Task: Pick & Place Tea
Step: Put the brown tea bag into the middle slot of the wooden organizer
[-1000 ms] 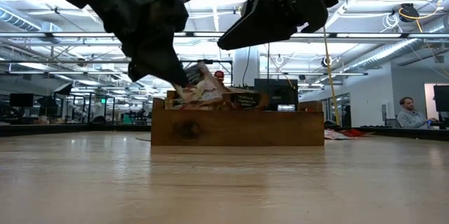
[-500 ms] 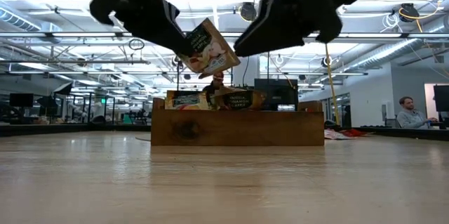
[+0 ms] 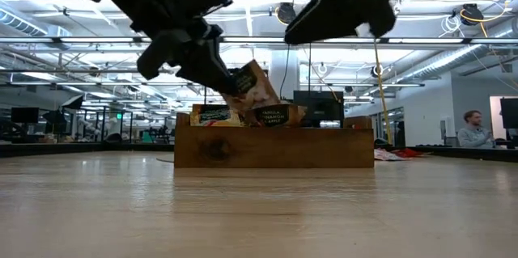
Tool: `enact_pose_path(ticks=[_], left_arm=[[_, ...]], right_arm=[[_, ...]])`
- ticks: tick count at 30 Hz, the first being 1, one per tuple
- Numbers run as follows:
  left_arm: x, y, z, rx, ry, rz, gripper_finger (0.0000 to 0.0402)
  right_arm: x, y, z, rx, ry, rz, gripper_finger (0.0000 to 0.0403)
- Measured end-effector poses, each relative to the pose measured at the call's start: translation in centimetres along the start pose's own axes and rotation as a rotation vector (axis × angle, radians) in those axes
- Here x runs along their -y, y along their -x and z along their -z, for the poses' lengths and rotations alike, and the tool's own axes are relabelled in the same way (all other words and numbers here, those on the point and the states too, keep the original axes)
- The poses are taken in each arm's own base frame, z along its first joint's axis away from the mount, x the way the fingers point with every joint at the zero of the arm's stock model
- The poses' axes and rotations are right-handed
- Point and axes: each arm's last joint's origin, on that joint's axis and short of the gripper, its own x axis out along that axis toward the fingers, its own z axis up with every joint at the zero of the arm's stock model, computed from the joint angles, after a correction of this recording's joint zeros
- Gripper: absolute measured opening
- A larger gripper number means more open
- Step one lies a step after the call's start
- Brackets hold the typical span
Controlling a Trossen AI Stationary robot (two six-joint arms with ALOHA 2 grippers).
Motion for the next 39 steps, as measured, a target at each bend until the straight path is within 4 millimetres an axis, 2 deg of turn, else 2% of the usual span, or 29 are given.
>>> enact_pose_path(ticks=[6,9,16,20,27,39], left_arm=[[0.1,-1.4,-1.4,-0.066,-0.060,0.016,0.0001],[0.2,-2.5,-2.0,-0.110,-0.075,0.026,0.0001],[0.5,-4.9,-1.7,-0.230,-0.106,0.058,0.0001],[0.3,-5.5,-1.9,-0.231,-0.057,0.064,0.0007],[-0.1,-4.9,-2.8,-0.202,0.034,0.049,0.0054],[-0.6,-4.2,-3.7,-0.251,0.127,0.078,0.0176]], right_arm=[[1.2,1.3,-0.4,0.033,-0.046,0.026,0.0169],[1.6,1.8,0.3,0.044,-0.072,0.025,0.0169],[1.5,1.9,1.9,0.077,-0.106,0.029,0.0169],[1.3,1.8,2.4,0.076,-0.102,0.029,0.0169],[1.3,1.8,2.6,0.076,-0.094,0.030,0.0169],[1.3,1.8,2.7,0.070,-0.086,0.029,0.0169]])
